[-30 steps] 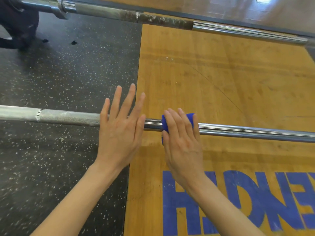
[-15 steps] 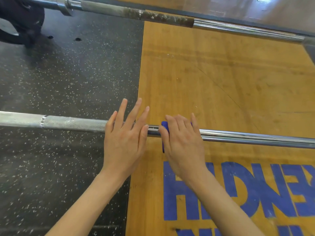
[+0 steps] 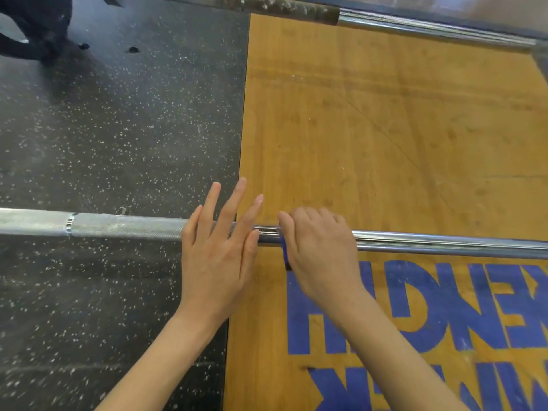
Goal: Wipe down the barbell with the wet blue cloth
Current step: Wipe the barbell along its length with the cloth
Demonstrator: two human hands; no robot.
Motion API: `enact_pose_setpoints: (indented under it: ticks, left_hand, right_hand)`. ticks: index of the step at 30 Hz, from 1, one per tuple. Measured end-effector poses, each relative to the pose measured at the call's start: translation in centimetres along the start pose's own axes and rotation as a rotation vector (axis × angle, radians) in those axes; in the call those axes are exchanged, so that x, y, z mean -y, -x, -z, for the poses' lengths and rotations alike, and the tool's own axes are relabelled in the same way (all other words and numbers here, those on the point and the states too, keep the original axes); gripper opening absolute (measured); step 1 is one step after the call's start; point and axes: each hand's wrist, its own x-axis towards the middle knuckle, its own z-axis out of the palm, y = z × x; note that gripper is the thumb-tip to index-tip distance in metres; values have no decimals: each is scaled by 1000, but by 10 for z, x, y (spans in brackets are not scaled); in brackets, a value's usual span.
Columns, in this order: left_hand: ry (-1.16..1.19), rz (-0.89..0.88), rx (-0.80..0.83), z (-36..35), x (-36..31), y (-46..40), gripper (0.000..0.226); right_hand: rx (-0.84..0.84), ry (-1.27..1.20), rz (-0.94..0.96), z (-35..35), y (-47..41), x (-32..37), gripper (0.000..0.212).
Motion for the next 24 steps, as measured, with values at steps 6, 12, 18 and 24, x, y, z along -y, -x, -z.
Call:
enact_pose_setpoints:
  ticks: [6,12,18,24]
  left_hand:
    - [4,30,15,4,-5,11,47]
    - [23,47,54,13,-7,16,47]
    - [24,57,61,14,-10,22,45]
    - [17,63,85,18,-12,29,44]
  right_hand:
    - [32,-97,-101,4,20,-1,40]
    - [-112,-97,-24,-7,45,4,44]
    - [-100,64,-38,0,10,-1,45]
    - [-216,-28,-120,-8,28,3,45]
